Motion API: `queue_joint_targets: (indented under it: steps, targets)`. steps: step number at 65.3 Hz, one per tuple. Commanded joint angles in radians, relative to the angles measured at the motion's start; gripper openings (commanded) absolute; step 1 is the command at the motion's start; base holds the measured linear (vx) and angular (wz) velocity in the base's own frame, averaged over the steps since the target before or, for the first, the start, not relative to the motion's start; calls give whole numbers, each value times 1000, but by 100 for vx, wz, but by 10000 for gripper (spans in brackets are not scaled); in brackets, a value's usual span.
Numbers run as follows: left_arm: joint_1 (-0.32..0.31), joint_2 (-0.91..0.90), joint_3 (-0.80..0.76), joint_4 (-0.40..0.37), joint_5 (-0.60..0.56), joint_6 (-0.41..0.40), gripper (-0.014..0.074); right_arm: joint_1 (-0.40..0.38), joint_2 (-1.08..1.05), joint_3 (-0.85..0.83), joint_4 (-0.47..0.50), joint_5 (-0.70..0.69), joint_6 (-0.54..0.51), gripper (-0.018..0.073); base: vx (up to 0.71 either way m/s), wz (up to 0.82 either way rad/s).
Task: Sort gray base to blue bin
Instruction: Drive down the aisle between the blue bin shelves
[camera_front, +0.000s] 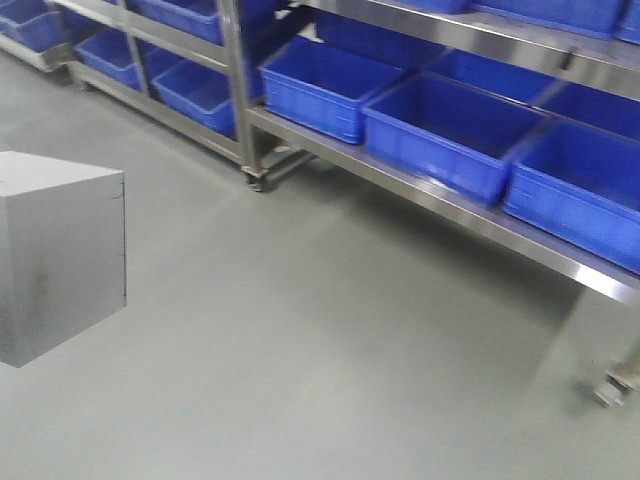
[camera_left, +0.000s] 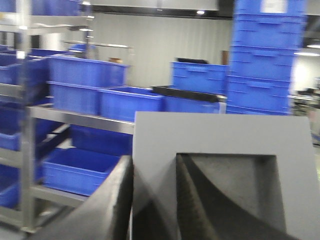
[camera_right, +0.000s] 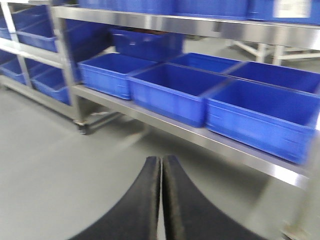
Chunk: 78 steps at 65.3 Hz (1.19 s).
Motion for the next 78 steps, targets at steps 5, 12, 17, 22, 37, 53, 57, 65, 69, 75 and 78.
queue_joint_targets:
  steps: [5, 12, 17, 22, 37, 53, 57, 65, 69, 75, 78]
  targets:
    - [-5, 1, -28, -6, -104, -5, 20, 0, 1, 0, -8, -74, -9, -5, 31, 58]
    - [-5, 1, -28, -6, -104, -5, 20, 0, 1, 0, -8, -74, -9, -5, 31, 53]
    - [-5, 1, -28, -6, -104, -5, 20, 0, 1, 0, -8, -74, -9, -5, 31, 48]
    - [-5, 1, -28, -6, -104, -5, 20, 0, 1, 0, -8, -74, -9, -5, 32, 46]
    - [-5, 1, -28, -6, -104, -5, 20, 0, 1, 0, -8, -74, -9, -5, 32, 48]
    - [-5, 1, -28, -6, -104, -5, 20, 0, 1, 0, -8, -74, -9, -5, 31, 56]
    - [-5, 1, -28, -6, -104, -5, 20, 0, 1, 0, -8, -74, -9, -5, 28, 58]
    - [-5, 1, -28, -6, -104, -5, 20, 0, 1, 0, -8, -74, -9, -5, 28, 58]
    - [-5, 1, -28, -6, -104, -5, 20, 0, 1, 0, -8, -74, -9, -5, 28, 54]
    - [-5, 1, -28, -6, -104, -5, 20, 0, 1, 0, -8, -75, -9, -5, 29, 50]
    - [-5, 1, -28, -6, -104, -5, 20, 0, 1, 0, -8, -75, -9, -5, 29, 46]
